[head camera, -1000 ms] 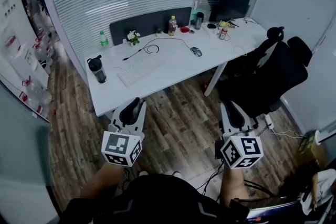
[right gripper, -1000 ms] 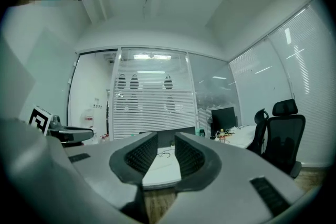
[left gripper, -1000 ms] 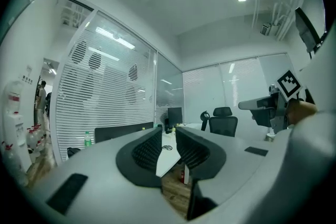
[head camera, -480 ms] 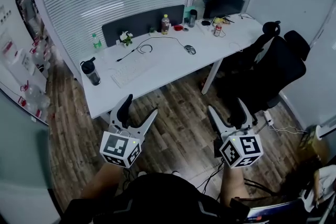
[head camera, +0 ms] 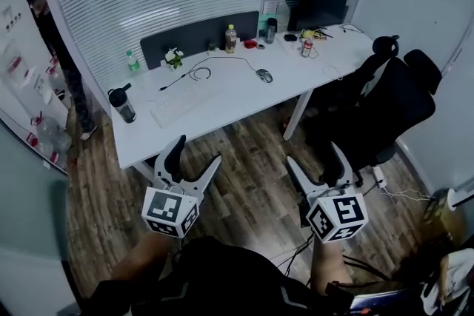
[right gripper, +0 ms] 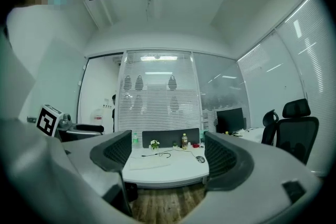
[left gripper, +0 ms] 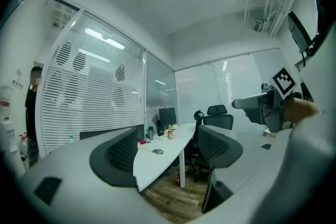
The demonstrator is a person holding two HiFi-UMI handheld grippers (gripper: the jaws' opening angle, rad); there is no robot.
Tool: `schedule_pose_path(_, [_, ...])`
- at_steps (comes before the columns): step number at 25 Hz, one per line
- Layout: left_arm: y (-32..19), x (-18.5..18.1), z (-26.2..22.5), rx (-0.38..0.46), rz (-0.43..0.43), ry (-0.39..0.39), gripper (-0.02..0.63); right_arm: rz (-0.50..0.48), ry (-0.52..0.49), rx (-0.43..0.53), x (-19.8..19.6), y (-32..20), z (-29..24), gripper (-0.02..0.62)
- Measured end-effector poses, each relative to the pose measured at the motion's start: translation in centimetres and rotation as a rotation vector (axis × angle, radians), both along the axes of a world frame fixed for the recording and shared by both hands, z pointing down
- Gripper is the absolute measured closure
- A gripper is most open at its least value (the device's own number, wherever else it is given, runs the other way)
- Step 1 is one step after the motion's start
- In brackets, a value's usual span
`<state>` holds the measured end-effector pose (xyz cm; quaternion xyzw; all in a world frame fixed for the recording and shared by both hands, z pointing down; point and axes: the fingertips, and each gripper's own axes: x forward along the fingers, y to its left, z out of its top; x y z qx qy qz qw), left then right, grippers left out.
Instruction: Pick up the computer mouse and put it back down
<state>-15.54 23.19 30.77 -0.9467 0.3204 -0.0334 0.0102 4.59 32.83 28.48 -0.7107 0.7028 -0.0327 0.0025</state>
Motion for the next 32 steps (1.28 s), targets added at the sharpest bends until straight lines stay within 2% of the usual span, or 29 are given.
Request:
schedule_pose_path(6, [-1.2,1.9,1.4,-0.011,-0.023,-0.04,0.244,-0.036,-0.023,-0.03,2.1,-2.1,1.8,0.173])
schedule_pose_path(10, [-4.2,2.9,1.9,-0.006,-0.028,-0.04,0.244,-0.042,-0.016,-0.032,3.0,-5.1,2.5,0.172])
schedule_pose_path(15, [-9.9,4.9,2.7,-0.005,-0.005,-0.033,0.244,-0.019,-0.012,-0.041,4.6,-10.2,3.2,0.172])
schedule_pose_path(23, [-20.8,9.6,2.8,-0.007,0.092,-0.025,0.244,0.057,-0.014,-0.086,8.5,-20.7,3.8,0.173])
schedule_pose_path(32, [-31.5,10.1,4.1,-0.056,0.103,0.015,0.244,0.082,-0.004,-0.149,9.4,-30.5,4.8,0.173])
